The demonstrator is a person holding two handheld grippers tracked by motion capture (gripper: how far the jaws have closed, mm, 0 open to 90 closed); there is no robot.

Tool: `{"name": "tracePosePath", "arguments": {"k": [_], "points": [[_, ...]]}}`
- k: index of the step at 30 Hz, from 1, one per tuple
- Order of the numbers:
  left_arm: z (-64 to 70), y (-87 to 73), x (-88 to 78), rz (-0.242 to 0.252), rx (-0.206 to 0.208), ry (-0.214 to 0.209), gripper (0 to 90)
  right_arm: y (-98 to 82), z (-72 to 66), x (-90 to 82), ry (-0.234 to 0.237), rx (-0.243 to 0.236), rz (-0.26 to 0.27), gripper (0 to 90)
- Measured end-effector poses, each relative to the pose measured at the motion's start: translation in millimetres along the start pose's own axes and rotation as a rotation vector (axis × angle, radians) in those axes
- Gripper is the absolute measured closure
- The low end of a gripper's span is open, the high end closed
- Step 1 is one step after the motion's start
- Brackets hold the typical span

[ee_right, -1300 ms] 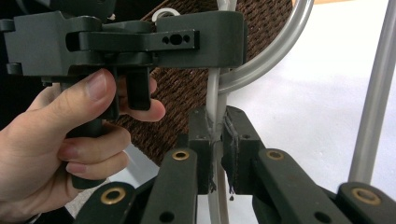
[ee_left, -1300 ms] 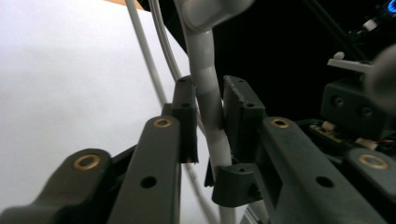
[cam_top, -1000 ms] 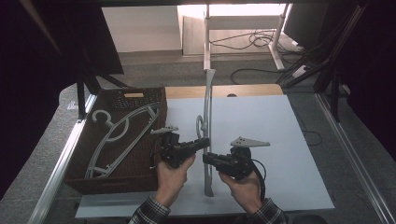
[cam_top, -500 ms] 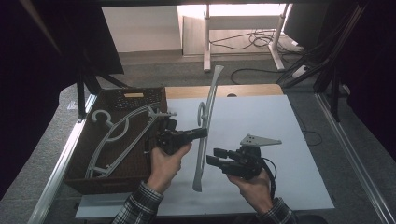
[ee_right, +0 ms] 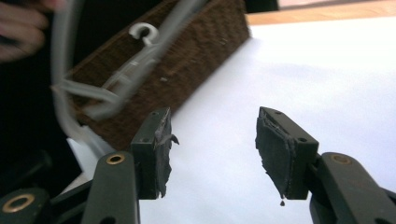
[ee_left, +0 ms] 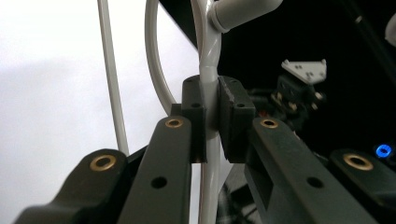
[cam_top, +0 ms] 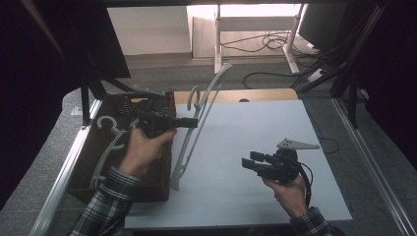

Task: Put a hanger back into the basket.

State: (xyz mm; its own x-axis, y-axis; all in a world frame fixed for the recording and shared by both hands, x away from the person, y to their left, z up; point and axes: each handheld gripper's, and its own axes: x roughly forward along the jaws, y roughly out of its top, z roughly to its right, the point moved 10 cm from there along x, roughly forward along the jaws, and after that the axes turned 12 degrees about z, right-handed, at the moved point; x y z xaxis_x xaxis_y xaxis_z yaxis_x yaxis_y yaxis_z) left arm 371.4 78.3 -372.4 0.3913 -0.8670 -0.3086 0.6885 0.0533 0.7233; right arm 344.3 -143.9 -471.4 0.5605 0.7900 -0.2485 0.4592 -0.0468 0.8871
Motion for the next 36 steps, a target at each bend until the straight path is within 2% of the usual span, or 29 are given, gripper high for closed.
{"name": "tracePosePath", "arguments": {"k": [3, 6, 10, 15, 19, 27, 36], "points": [[-2.2, 10.4, -20.2, -0.024, 0.025, 0.021, 82.9, -1.3, 12.7, -1.4, -0.027, 0.011, -0.009, 45.7], [-3.8, 19.9, -40.9, -0.053, 0.063, 0.047, 82.9, -2.2, 18.9, -1.5, -0.043, 0.016, -0.016, 45.7], [-8.6, 31.7, -67.8, -0.081, 0.100, 0.087, 82.9, -5.1, 21.6, 0.1, -0.050, 0.013, -0.033, 45.3], [-21.5, 36.9, -95.5, -0.094, 0.109, 0.125, 82.9, -8.8, 21.5, 2.5, -0.051, 0.004, -0.053, 45.3], [-38.8, 35.1, -113.6, -0.091, 0.096, 0.149, 83.0, -9.7, 21.8, 2.5, -0.055, 0.005, -0.061, 45.3], [-85.2, 16.9, -145.6, -0.135, 0.083, 0.210, 83.1, -11.2, 22.7, 3.8, -0.058, 0.004, -0.070, 45.3], [-130.6, -4.3, -163.9, -0.094, 0.031, 0.228, 83.1, -13.3, 22.6, 5.7, -0.061, 0.001, -0.082, 45.3]]}}
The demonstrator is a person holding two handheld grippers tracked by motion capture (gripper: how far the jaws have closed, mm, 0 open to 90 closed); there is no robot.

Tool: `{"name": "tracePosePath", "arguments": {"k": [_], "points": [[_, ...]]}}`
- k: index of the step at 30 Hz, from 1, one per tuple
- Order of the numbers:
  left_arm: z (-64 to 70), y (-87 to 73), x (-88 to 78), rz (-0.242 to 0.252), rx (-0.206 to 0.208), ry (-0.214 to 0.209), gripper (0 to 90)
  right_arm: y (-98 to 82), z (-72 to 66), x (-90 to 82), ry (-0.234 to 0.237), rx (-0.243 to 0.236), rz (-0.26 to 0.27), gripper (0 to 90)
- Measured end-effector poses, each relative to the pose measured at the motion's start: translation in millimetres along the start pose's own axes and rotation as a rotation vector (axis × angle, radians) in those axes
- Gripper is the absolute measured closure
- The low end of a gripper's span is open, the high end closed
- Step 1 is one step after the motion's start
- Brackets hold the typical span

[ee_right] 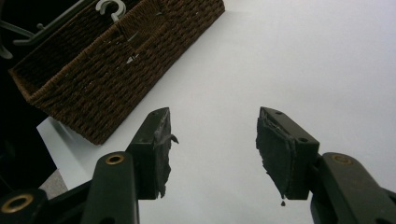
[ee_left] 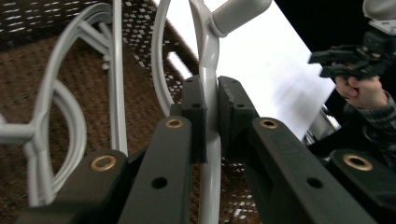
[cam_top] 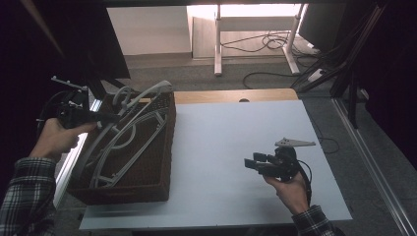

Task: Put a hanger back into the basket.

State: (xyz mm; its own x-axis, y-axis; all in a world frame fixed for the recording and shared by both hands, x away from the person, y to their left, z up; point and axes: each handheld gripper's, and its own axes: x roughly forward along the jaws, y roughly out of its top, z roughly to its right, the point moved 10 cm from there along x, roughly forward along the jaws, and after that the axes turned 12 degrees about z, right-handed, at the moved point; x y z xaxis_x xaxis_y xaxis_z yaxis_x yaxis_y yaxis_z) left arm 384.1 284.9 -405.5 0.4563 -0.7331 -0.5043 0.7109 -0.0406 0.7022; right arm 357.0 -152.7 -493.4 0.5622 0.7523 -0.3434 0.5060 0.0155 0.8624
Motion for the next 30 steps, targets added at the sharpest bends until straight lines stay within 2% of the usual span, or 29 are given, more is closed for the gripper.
{"name": "tracePosePath", "arguments": {"k": [9, 12, 18, 21, 25, 26, 27, 28, 29, 30], "points": [[-21.0, -24.1, 13.4, -0.004, -0.057, -0.026, 83.0, -1.1, 0.0, 1.2, -0.001, 0.000, -0.007, 45.3], [-24.8, -32.3, 21.6, -0.016, -0.073, -0.036, 83.0, -1.5, -0.9, 1.3, 0.001, -0.003, -0.010, 45.3], [-31.7, -49.8, 30.4, -0.028, -0.122, -0.082, 82.9, -2.0, 0.2, 1.2, -0.002, -0.001, -0.014, 45.3], [-35.9, -59.4, 32.7, -0.056, -0.142, -0.082, 82.8, -2.5, -0.1, 1.9, -0.002, -0.002, -0.017, 45.3], [-43.5, -65.1, 35.6, -0.062, -0.157, -0.055, 82.6, -3.5, -0.7, 2.7, -0.001, -0.004, -0.022, 45.3], [-45.8, -66.0, 37.0, -0.069, -0.152, -0.031, 82.6, -3.7, -0.7, 2.9, -0.001, -0.004, -0.023, 45.3], [-48.6, -65.7, 38.6, -0.066, -0.144, 0.000, 82.3, -3.9, -0.8, 3.1, -0.001, -0.005, -0.024, 45.3], [-52.6, -64.4, 38.9, -0.058, -0.126, 0.048, 81.2, -4.0, -0.9, 3.2, -0.001, -0.007, -0.024, 45.3], [-58.8, -61.4, 36.7, -0.036, -0.092, 0.115, 77.8, -4.1, -1.0, 3.1, -0.001, -0.008, -0.025, 45.2], [-63.1, -56.5, 33.0, 0.000, -0.082, 0.161, 63.5, -4.0, -0.9, 3.0, -0.002, -0.009, -0.025, 45.1]]}}
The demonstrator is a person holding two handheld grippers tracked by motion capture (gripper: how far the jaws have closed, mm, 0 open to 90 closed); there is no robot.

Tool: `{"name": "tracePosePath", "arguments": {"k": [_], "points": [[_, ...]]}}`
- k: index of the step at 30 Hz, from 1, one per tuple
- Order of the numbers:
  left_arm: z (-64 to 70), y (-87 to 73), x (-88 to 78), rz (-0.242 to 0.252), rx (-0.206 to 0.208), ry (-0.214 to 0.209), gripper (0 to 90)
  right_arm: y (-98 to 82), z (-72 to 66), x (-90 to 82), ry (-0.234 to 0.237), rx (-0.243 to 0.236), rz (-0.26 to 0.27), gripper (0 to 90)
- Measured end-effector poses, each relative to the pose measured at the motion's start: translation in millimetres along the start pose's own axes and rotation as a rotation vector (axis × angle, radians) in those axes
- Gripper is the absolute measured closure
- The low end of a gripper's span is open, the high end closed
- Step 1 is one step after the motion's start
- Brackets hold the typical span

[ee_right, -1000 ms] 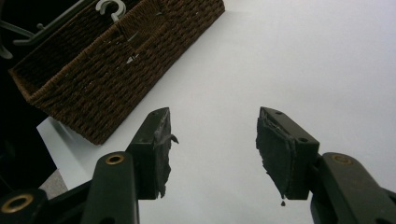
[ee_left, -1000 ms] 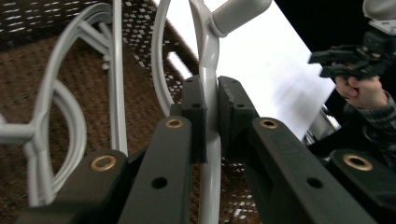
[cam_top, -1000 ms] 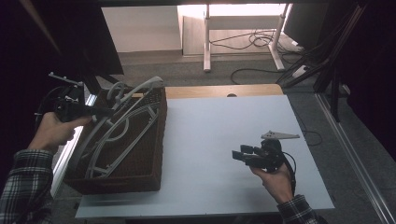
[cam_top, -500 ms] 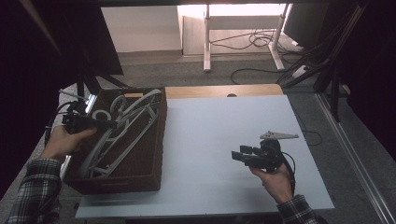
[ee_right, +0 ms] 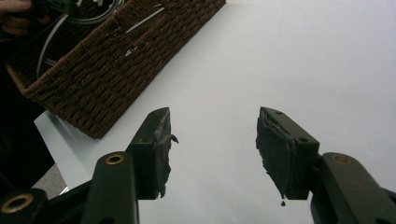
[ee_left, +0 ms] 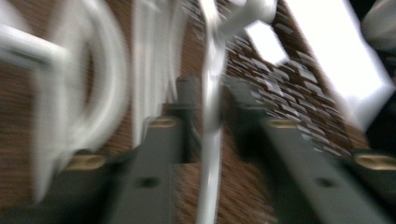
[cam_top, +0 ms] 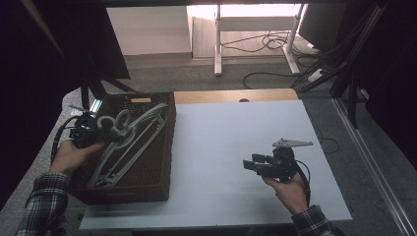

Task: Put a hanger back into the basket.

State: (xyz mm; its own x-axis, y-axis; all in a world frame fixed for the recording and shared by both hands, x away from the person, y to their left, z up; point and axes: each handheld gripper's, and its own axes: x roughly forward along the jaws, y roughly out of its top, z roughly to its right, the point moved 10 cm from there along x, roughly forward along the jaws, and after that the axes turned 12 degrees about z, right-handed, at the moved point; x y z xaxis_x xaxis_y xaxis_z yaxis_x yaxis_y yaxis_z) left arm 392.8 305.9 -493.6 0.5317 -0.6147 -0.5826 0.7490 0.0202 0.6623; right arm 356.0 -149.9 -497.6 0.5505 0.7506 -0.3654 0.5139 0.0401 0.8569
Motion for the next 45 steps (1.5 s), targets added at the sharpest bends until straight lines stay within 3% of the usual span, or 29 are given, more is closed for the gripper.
{"name": "tracePosePath", "arguments": {"k": [1, 2, 4, 6, 7, 9, 15, 22, 30, 33, 38, 45], "points": [[-2.0, 3.6, -4.8, 0.023, -0.003, 0.008, 58.6, 0.1, 0.0, -0.2, 0.000, 0.001, 0.000, 45.1], [-6.7, 6.7, -9.9, 0.039, 0.005, 0.051, 56.8, 0.1, 0.3, -0.4, -0.001, 0.001, 0.001, 45.0], [-17.6, 11.8, -20.3, 0.070, 0.053, 0.177, 44.6, 0.2, 0.8, -0.9, -0.002, 0.000, 0.000, 45.0], [-25.2, 15.5, -31.1, 0.103, 0.101, 0.267, 34.3, 0.5, 0.9, -0.6, -0.001, 0.002, 0.002, 45.0], [-28.1, 16.7, -35.9, 0.118, 0.114, 0.298, 32.5, 0.4, 0.8, -0.5, -0.002, 0.001, 0.002, 44.9], [-28.8, 18.4, -42.7, 0.155, 0.118, 0.313, 26.6, 0.0, 0.3, 0.1, -0.002, -0.003, -0.001, 44.8], [-8.8, 16.6, -50.7, 0.224, 0.177, 0.273, 18.0, -0.6, -0.3, 1.6, -0.003, -0.010, -0.005, 44.1], [21.2, 9.3, -45.8, 0.283, 0.182, 0.178, 7.4, -0.9, 0.0, 1.8, -0.005, -0.021, -0.007, 42.3], [57.5, -1.9, -29.4, 0.288, 0.239, 0.150, 3.4, -2.2, -0.4, 1.9, -0.021, -0.067, -0.016, 37.3], [77.6, -6.6, -21.5, 0.296, 0.268, 0.148, 3.0, -1.8, -1.8, 1.0, -0.022, -0.086, -0.014, 34.3], [122.1, -21.0, -3.9, 0.315, 0.363, 0.121, 1.3, -2.2, -8.0, -1.6, -0.024, -0.125, -0.012, 27.2], [191.5, -54.4, 32.2, 0.322, 0.439, 0.000, 1.0, -10.3, -15.3, -10.6, -0.049, -0.199, -0.027, 19.2]]}}
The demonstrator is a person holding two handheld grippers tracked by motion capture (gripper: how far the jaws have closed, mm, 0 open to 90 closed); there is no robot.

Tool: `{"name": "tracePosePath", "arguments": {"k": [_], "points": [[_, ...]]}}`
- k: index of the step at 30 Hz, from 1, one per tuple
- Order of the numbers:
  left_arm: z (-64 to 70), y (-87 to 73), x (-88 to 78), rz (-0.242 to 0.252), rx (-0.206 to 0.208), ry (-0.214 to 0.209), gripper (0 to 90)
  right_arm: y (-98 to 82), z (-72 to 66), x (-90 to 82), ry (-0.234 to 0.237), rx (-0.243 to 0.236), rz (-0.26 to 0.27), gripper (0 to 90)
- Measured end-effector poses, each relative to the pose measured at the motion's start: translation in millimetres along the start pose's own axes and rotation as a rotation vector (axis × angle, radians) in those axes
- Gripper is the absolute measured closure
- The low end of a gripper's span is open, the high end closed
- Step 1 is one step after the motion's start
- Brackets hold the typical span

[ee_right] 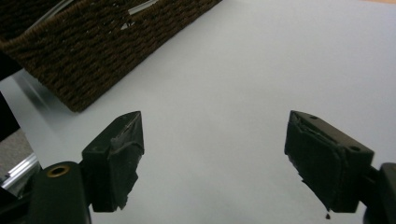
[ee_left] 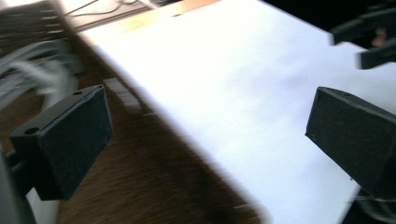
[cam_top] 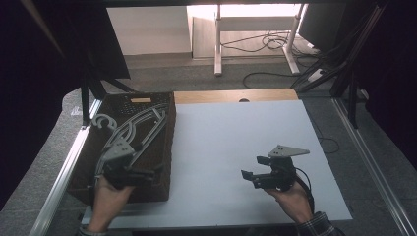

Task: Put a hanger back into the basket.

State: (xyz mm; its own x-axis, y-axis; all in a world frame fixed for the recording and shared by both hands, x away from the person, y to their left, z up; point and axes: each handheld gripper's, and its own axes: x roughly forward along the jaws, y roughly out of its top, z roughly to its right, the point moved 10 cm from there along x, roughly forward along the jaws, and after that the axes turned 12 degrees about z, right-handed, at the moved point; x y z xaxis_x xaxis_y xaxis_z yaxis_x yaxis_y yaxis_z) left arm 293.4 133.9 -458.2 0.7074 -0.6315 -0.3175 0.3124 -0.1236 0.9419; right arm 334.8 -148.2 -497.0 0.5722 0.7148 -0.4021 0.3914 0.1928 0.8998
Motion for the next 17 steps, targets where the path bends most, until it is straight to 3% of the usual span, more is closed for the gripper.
{"name": "tracePosePath", "arguments": {"k": [9, 12, 17], "points": [[89.4, -30.3, 30.3, -0.020, 0.038, -0.198, 1.9, -15.9, -6.5, -24.0, -0.007, -0.040, 0.016, 12.4], [105.6, -46.9, 40.2, -0.048, 0.059, -0.237, 1.8, -27.8, -7.3, -27.2, -0.012, -0.066, -0.015, 10.4], [110.6, -65.0, 50.4, -0.093, 0.089, -0.249, 1.8, -43.7, -6.2, -21.3, -0.024, -0.145, -0.080, 6.8]]}}
